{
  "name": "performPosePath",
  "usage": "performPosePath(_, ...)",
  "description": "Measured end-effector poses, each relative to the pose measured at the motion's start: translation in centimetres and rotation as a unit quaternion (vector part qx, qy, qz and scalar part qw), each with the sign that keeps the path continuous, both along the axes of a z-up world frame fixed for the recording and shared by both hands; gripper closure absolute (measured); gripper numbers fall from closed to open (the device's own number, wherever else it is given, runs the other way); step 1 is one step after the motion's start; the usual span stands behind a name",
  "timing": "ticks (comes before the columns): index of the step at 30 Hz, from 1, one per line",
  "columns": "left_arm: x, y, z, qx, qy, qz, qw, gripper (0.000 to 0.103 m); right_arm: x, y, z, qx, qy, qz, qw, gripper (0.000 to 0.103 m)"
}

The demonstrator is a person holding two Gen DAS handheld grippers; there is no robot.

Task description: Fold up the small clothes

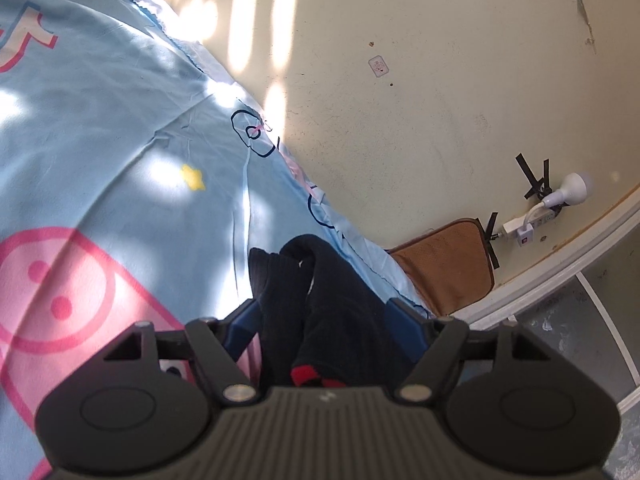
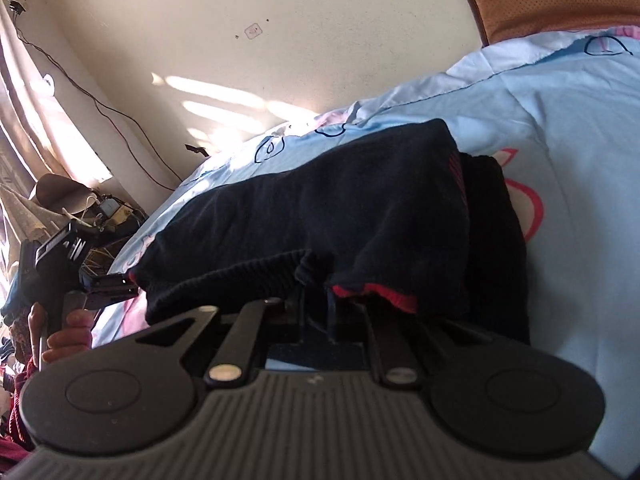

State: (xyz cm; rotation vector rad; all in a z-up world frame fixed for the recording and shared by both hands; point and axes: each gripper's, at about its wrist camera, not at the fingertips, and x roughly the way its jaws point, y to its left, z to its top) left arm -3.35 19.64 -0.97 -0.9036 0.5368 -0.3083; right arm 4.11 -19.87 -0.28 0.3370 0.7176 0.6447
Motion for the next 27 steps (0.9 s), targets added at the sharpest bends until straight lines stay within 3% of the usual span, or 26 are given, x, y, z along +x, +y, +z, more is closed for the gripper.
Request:
performPosePath(4,0.3,-2.3,1.0,0.039,-0.01,-0.025,0.9989,0.035,-1.6,-2.0,1.2,0.054,-0.019,0.035,0.998,0.061)
performPosePath(6,0.5,-3.5,1.4,0.064,-0.009,-0.033,0.9973,0.035,-2.7,-3.8,2.1,0.098,-0.043,0.038,0.994,0.061)
performPosePath(9,0.6,-4.8,1.9,0.106,-0.01,-0.03,0.9939,0.035,-3.9,-6.1,3.3,0.122,-0.091,-0.031,0.988,0.057)
performPosePath(10,0.5,-5.0,2.0,0.113,-0.01,-0.029,0.9932,0.037,-3.9,-6.6,3.1,0.114,-0.095,-0.065,0.987,0.047)
performPosePath(12,0.5,-5.3,1.9,0.12,-0.007,-0.025,0.9924,0.044,-3.2,-6.7,2.2,0.089,-0.086,-0.118,0.985,0.038)
performPosePath(14,0.6,-5.4,1.8,0.127,0.003,-0.019,0.9917,0.061,-1.8,-5.8,0.7,0.067,-0.056,-0.119,0.989,0.038)
performPosePath(15,0.8,-5.4,1.8,0.127,0.01,-0.018,0.9917,0.08,-1.1,-4.9,0.2,0.056,-0.042,-0.113,0.991,0.041)
performPosePath(17,0.8,-5.6,2.0,0.118,0.015,-0.017,0.9927,0.084,-0.1,-3.3,-0.5,0.022,-0.024,-0.103,0.994,0.082)
performPosePath(18,0.6,-5.9,2.3,0.124,0.008,-0.018,0.9921,0.085,-0.1,-3.1,-0.3,0.012,-0.035,-0.117,0.992,0.085)
performPosePath(21,0.2,-7.8,3.1,0.165,0.004,-0.035,0.9856,0.086,-0.7,-4.3,0.8,-0.023,-0.079,-0.154,0.985,0.085)
performPosePath(24,0.9,-9.1,1.0,0.206,0.044,-0.044,0.9767,0.085,-0.5,-5.5,-0.7,-0.054,-0.056,-0.16,0.984,0.085)
performPosePath(26,0.7,-8.3,0.1,0.18,0.041,-0.038,0.982,0.083,-0.9,-5.6,-1.8,-0.06,-0.044,-0.145,0.987,0.082)
performPosePath(27,0.6,-7.7,0.2,0.164,0.045,-0.04,0.9846,0.082,-1.4,-5.6,-1.5,-0.065,-0.053,-0.14,0.987,0.076)
